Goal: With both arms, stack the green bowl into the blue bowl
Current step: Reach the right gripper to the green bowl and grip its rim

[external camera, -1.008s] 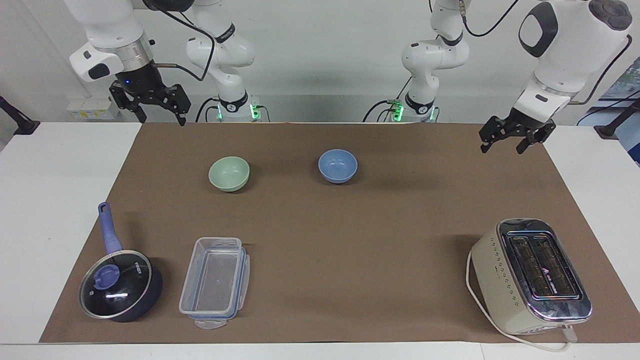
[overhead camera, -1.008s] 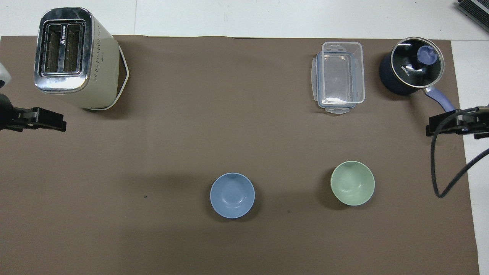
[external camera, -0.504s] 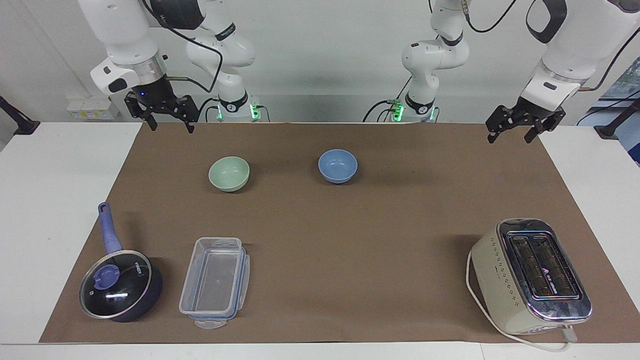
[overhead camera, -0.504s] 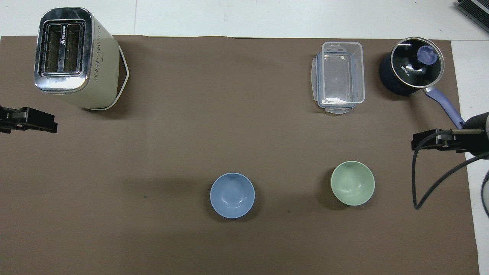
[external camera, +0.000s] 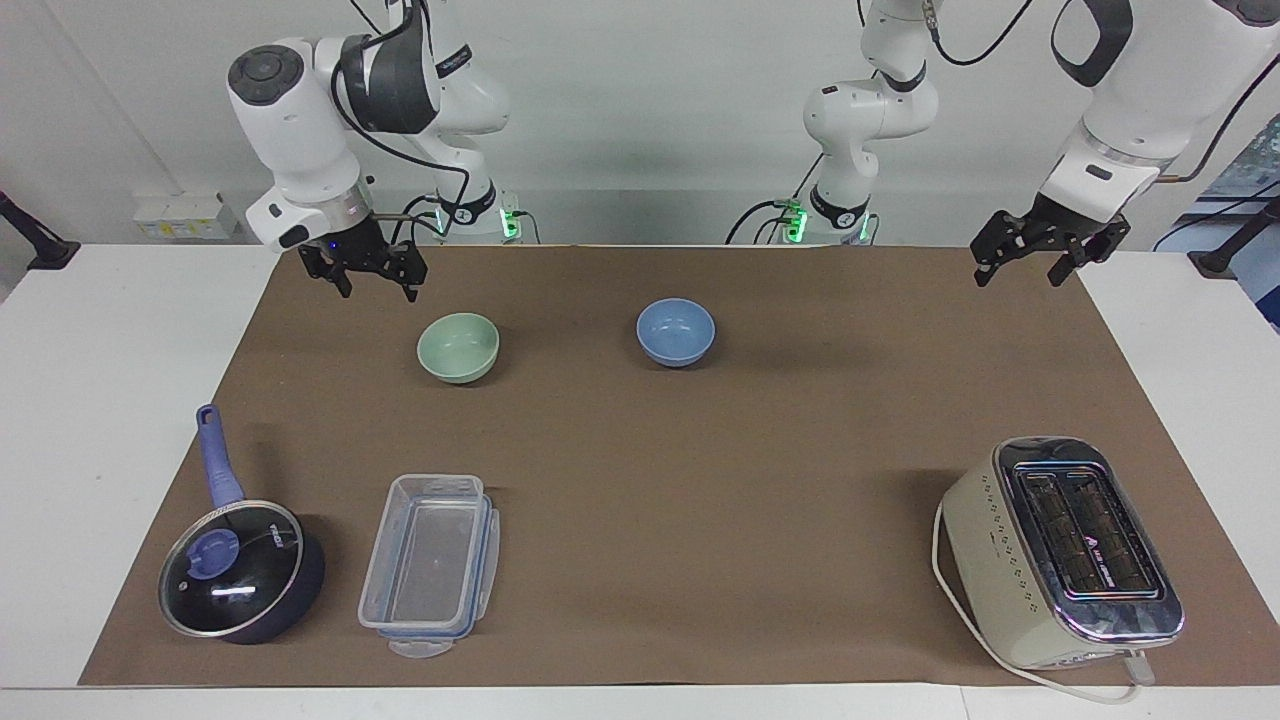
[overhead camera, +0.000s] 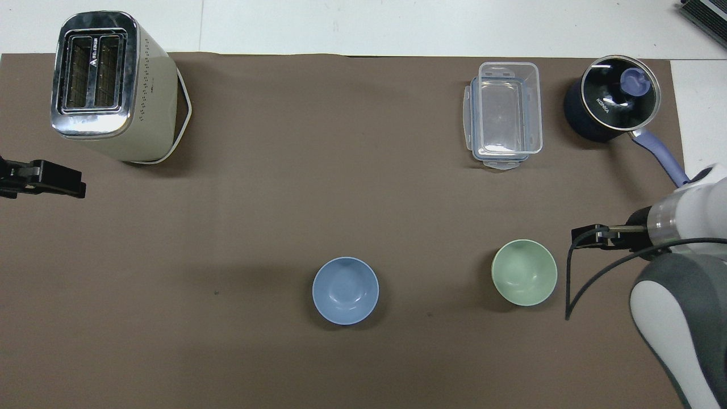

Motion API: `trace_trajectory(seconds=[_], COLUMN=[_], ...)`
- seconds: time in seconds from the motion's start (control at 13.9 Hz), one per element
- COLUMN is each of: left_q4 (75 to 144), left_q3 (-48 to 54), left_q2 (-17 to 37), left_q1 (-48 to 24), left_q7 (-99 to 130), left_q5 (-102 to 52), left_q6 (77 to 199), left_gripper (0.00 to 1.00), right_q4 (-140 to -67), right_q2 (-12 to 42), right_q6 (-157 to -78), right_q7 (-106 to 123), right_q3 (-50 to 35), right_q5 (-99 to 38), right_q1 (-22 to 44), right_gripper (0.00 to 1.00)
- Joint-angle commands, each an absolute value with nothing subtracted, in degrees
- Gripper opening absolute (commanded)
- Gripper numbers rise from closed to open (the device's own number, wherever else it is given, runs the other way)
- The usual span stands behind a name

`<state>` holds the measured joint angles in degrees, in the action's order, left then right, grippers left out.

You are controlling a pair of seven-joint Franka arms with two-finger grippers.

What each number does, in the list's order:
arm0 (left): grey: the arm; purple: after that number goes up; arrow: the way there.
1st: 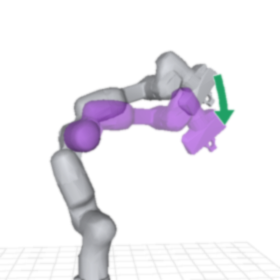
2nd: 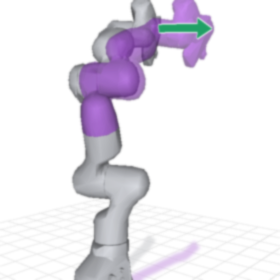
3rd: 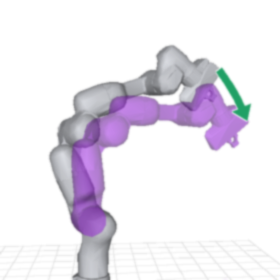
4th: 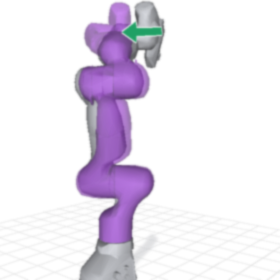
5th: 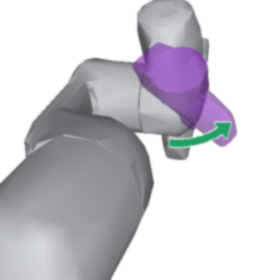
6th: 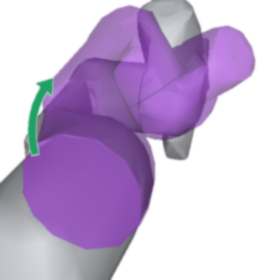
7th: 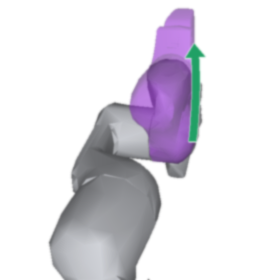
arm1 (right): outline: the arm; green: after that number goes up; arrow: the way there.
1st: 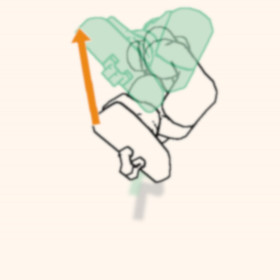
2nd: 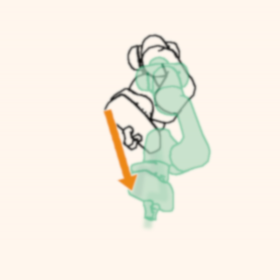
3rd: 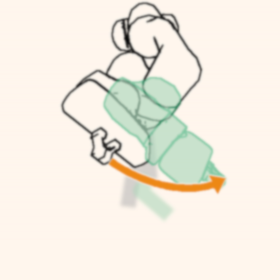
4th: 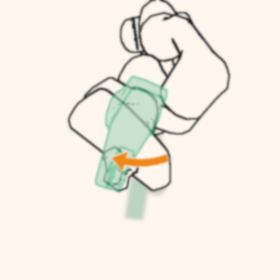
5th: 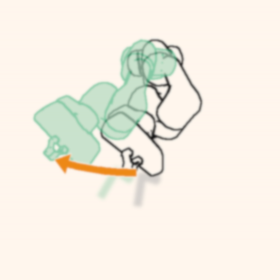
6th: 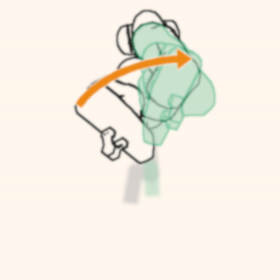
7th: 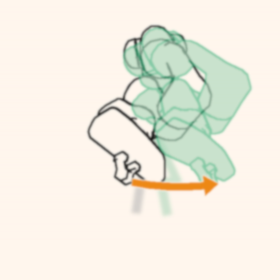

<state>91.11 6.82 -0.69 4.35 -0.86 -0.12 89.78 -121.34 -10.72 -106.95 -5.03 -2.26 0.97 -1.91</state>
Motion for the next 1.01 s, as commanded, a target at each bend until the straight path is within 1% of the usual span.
trace_trajectory(seconds=[0.0,0.22,0.43,0.65,0.86,0.94], left_q4=[90.8,90.8,90.8,90.8,90.8,90.8], left_q3=[7.5,7.5,7.5,7.5,7.5,7.5], left_q2=[-0.7,-0.7,-0.7,-0.7,-0.7,-0.7], left_q1=[5.0,5.1,5.0,5.1,5.0,5.0], left_q7=[-0.2,-0.2,-0.2,-0.2,-0.2,-0.2], left_q5=[1.1,1.1,1.1,1.1,1.1,1.1], left_q6=[88.7,88.7,88.7,88.7,88.7,88.7], left_gripper=[1.00,1.00,1.00,1.00,1.00,1.00], right_q4=[-129.0,-135.5,-138.5,-141.8,-144.0,-144.1], right_q2=[-12.7,-12.0,-10.2,-7.7,-7.1,-7.1], right_q6=[-112.6,-119.7,-123.6,-130.5,-133.9,-133.9], right_q7=[-4.7,-4.7,-4.7,-4.7,-4.7,-4.3], right_q3=[-2.4,-2.4,-2.4,-2.5,-2.5,-2.5], right_q5=[-0.6,-1.3,-1.3,-1.2,-1.2,-1.2], right_q1=[-2.4,-2.2,-1.9,-1.8,-1.7,-1.7], right_gripper=[1.00,1.00,1.00,1.00,1.00,0.97])
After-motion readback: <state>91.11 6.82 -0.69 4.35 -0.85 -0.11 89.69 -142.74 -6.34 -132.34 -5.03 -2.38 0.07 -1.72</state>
